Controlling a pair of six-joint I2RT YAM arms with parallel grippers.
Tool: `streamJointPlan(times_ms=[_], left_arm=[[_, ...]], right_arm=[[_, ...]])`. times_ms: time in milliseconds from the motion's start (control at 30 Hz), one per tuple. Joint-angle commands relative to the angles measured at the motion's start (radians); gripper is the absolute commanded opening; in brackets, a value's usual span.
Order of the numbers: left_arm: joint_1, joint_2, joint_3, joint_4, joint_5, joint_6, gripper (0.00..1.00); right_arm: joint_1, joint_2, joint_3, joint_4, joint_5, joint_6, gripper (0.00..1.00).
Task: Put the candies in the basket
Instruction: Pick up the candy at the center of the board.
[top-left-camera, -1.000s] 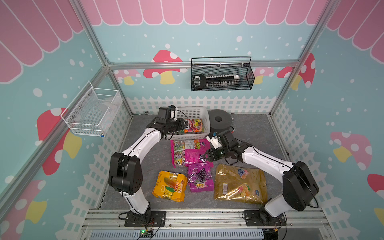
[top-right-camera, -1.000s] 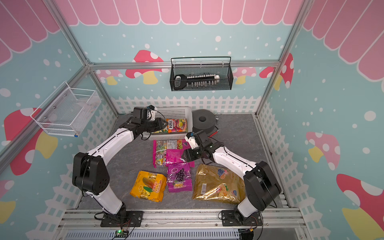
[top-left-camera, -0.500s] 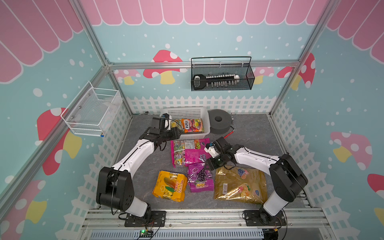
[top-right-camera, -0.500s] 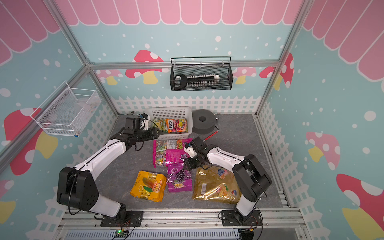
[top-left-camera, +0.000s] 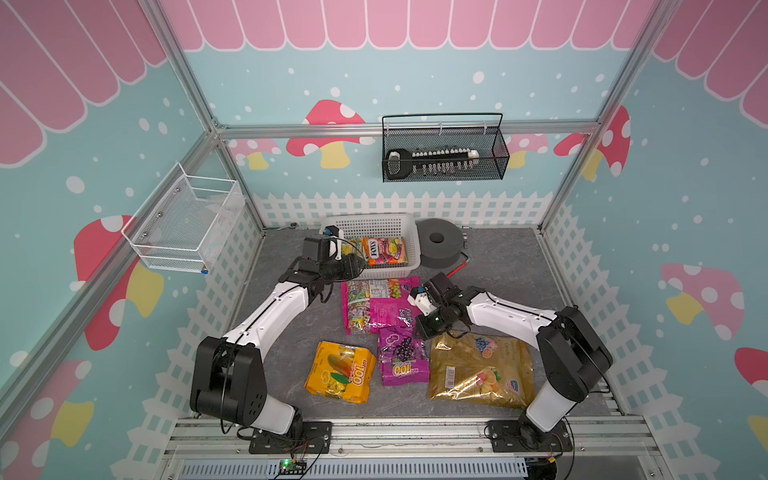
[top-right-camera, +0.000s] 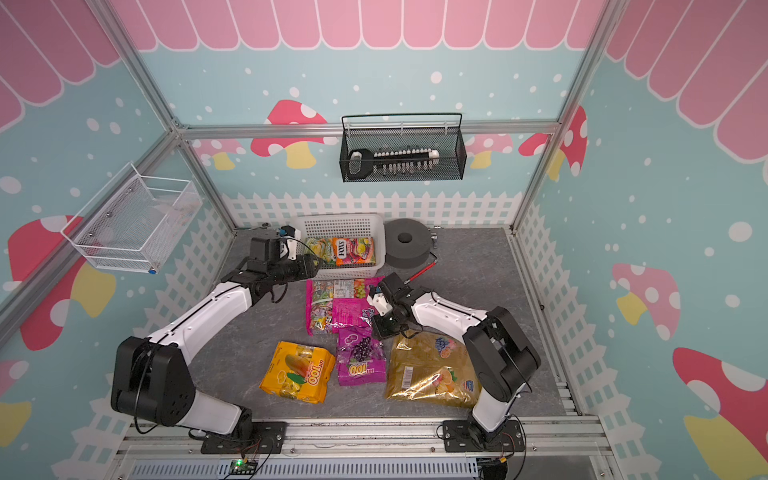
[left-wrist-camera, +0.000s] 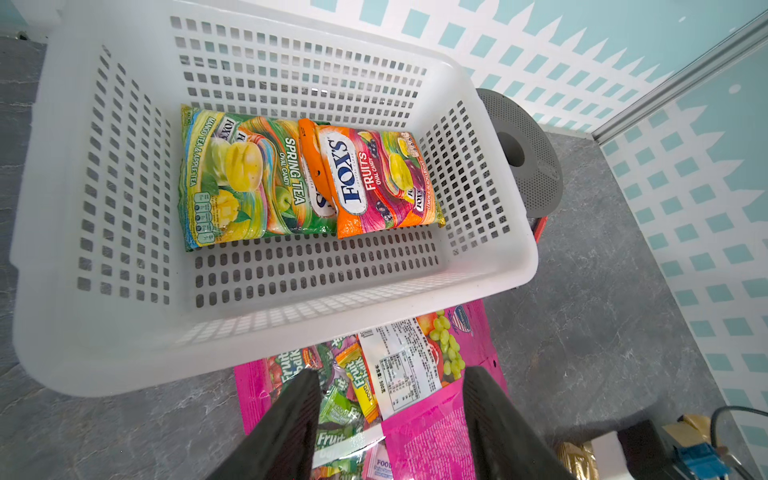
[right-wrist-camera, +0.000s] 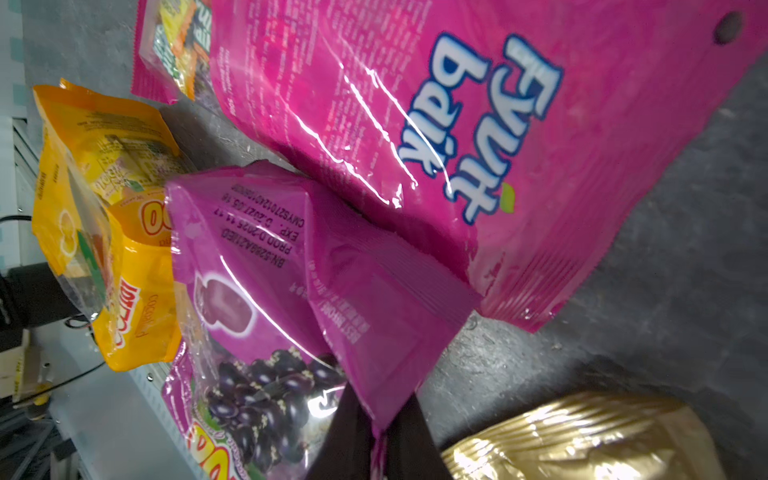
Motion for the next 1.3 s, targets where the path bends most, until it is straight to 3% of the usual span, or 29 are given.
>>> streamJointPlan(times_ms=[0, 300, 533, 600, 667, 800, 933, 1067, 1267], left_arm=[[-0.004, -0.001, -0.001, 0.034, -0.020, 0.019, 0.59], [-0.004, 0.009, -0.004, 0.062, 0.006, 0.018, 0.59], [-0.024, -0.007, -0.018, 0.093, 0.132, 0.091, 0.64], [-0.046, -0.029, -0.035, 0.119, 0.244, 0.146, 0.72], [-0.075, -0.057, -0.057, 0.149, 0.351, 0.190, 0.74], [-0.132, -0.137, -0.170, 0.234, 0.574, 0.326, 0.77], [-0.160, -0.228, -0.345, 0.423, 0.754, 0.379, 0.80], [-0.238, -0.297, -0.424, 0.461, 0.704, 0.513, 0.85], [-0.328, -0.252, -0.390, 0.358, 0.532, 0.720, 0.86]], right_arm=[[0.001, -0.038, -0.003, -0.047, 0.031, 0.007, 0.09], [0.001, -0.109, -0.013, -0.047, 0.023, 0.021, 0.08], [0.002, -0.160, -0.021, -0.015, -0.001, -0.018, 0.03], [0.002, -0.205, -0.029, 0.029, -0.067, -0.060, 0.02], [0.001, -0.259, -0.034, 0.057, -0.082, -0.083, 0.01], [0.001, -0.342, -0.032, 0.071, -0.020, -0.134, 0.00], [0.002, -0.375, -0.025, 0.067, -0.019, -0.204, 0.00], [0.001, -0.404, -0.006, 0.039, -0.021, -0.318, 0.00], [0.001, -0.470, -0.015, 0.041, -0.011, -0.485, 0.00]])
